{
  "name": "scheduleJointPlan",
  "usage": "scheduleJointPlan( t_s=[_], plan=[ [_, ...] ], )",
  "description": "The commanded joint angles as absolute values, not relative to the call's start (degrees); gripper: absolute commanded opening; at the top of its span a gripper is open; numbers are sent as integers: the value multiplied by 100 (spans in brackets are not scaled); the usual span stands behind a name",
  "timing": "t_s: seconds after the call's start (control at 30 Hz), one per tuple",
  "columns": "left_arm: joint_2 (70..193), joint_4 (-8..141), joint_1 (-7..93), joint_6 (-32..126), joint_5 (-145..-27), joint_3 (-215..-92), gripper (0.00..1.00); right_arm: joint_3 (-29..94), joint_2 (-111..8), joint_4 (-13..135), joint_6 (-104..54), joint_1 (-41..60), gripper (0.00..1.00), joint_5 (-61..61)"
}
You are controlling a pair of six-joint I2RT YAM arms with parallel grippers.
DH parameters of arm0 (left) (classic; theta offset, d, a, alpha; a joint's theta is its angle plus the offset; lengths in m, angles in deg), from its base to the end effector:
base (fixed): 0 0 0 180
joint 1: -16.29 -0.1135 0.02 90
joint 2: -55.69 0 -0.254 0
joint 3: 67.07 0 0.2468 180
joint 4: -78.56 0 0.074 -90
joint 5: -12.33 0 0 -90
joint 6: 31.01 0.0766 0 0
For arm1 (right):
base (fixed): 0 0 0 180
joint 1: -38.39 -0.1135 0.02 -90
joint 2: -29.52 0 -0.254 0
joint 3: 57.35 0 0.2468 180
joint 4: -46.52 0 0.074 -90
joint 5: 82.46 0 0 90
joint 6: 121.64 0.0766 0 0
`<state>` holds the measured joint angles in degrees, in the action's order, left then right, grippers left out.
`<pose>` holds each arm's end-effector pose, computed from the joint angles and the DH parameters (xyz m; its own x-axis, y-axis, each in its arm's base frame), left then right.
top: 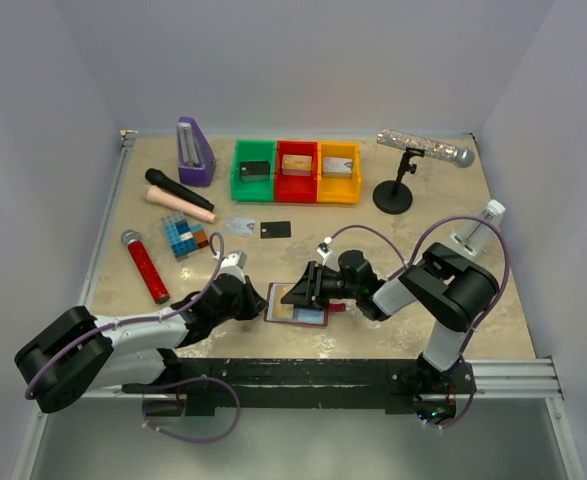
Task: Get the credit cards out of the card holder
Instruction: Remove the credit card from the card holder.
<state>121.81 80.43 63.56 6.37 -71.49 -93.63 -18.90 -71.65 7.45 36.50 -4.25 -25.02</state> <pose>0.1596 -0.1606 0.0968 -0.7862 -0.3131 -0.5327 0.0786 0.8044 -0.5889 0.1996 0.2398 0.0878 -0.9763 0.1643 -0.1407 -0.0737 0.3587 0.9305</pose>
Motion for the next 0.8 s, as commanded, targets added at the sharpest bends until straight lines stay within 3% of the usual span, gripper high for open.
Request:
scheduleJointPlan(
  t_s=[0.0,0.5,0.77],
  plan=[
    [12397,8004,6340,626,-7248,-9257,0,-1665,-7138,557,3604,-433,45,-2709],
    [12433,8356,6366,634,-7512,-9204,0,-1489,-7112,1058,3463,-433,46,-2674],
    [12327,8084,6349,529,-7222,-9169,0,-1551,-6585,1910,3121,-424,41,-2490]
  ],
)
